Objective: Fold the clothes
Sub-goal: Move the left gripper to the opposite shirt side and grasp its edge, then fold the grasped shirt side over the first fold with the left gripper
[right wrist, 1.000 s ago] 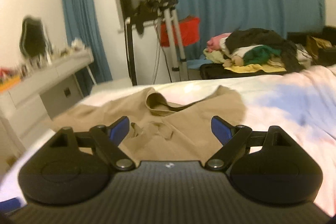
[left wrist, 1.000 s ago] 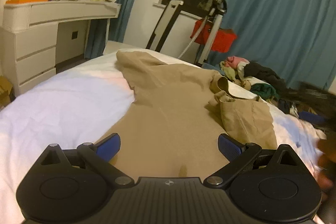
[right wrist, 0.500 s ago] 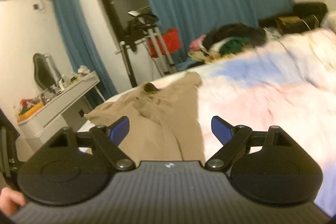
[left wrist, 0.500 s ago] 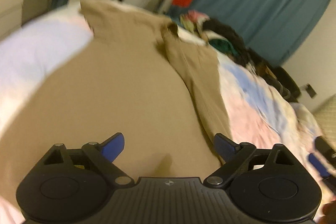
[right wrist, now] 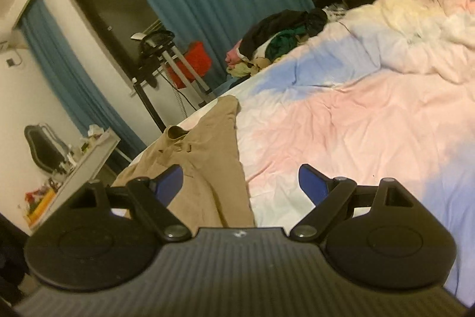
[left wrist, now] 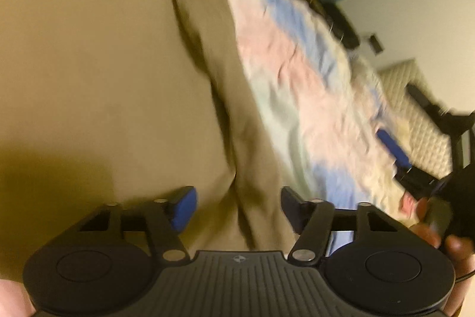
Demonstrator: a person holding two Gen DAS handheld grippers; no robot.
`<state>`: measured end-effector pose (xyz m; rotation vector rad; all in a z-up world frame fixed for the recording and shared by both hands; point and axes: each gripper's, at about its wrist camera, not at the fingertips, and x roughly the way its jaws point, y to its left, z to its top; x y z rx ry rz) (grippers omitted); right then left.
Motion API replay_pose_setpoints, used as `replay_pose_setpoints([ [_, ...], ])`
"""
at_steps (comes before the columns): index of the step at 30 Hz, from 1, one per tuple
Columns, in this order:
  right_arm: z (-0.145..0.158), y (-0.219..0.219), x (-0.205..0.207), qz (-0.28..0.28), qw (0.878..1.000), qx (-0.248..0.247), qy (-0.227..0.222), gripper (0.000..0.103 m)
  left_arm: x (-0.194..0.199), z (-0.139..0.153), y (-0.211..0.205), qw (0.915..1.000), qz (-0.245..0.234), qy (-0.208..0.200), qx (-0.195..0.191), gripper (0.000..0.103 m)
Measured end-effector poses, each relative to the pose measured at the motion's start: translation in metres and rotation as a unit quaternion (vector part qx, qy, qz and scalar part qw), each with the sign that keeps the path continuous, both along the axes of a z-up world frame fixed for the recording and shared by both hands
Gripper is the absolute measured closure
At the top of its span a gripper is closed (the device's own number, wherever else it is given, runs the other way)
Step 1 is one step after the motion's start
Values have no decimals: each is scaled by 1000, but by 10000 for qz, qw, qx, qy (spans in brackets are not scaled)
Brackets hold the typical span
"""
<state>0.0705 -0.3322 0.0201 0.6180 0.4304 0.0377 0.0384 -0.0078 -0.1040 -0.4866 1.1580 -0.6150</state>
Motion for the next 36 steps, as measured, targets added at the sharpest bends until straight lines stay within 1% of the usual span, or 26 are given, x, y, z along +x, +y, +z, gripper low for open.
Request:
replay_pose_setpoints([
  [1, -2, -1, 1, 7, 10000, 30, 20, 17, 0, -5, -4, 10000, -42, 47, -5, 55],
  [2, -3, 0, 1, 39, 10000, 41, 28, 17, 0, -9, -7, 9999, -80, 87, -18, 56],
  [4, -5, 3, 4, 138, 9999, 19, 30, 17, 2, -15, -12, 9998, -156, 105, -117, 56],
  [7, -7, 9, 7, 250, 9997, 20, 61, 17, 0, -22, -19, 9996, -252, 78, -127, 55],
  [8, -8, 10, 8, 280, 9996, 25, 81, 17, -2, -23, -19, 9994, -279, 99, -205, 55],
  [9, -9, 11, 9, 301, 9995, 32, 108, 17, -3, -25, -19, 9987, -309, 191, -360, 52],
  [11, -12, 12, 10, 318, 9993, 63, 169, 17, 1, -26, -20, 9968, -342, 328, -643, 52],
  [13, -14, 12, 11, 326, 9992, 118, 219, 17, 2, -25, -24, 9955, -474, 359, -737, 52],
  [14, -15, 12, 11, 325, 9991, 144, 235, 17, 2, -26, -27, 9960, -540, 326, -633, 54],
  [16, -16, 13, 12, 310, 9990, 157, 268, 17, 3, -30, -34, 9966, -671, 254, -402, 69],
  [17, -16, 14, 13, 299, 9991, 137, 285, 17, 3, -32, -34, 9968, -634, 280, -397, 72],
  [18, -16, 14, 13, 287, 9991, 110, 302, 17, 5, -33, -32, 9967, -553, 371, -469, 77],
  [19, -17, 15, 14, 281, 9991, 82, 320, 17, 5, -33, -28, 9964, -492, 421, -540, 88],
  [20, -17, 16, 14, 286, 9990, 54, 339, 17, 6, -32, -24, 9961, -434, 467, -611, 92],
  [22, -18, 19, 15, 318, 9988, -16, 376, 17, 3, -24, -18, 9970, -349, 356, -594, 97],
  [24, -20, 21, 17, 423, 9980, -100, 456, 17, 0, -15, -11, 9977, -325, 308, -507, 98],
  [27, -23, 29, 19, 670, 9959, -220, 573, 17, -10, 1, 6, 9972, -319, 400, -550, 98],
  [30, -24, 38, 19, 883, 9930, -417, 661, 17, -17, 14, 32, 9975, 20, 377, -590, 99],
  [32, -26, 44, 20, 982, 9911, -533, 723, 17, -20, 14, 43, 9975, 223, 435, -504, 99],
  [34, -29, 48, 22, 1038, 9892, -618, 824, 17, -22, 11, 46, 9985, 337, 397, -179, 99],
  [36, -33, 50, 24, 1070, 9878, -640, 933, 17, -20, 5, 40, 9983, 323, 452, 188, 99],
])
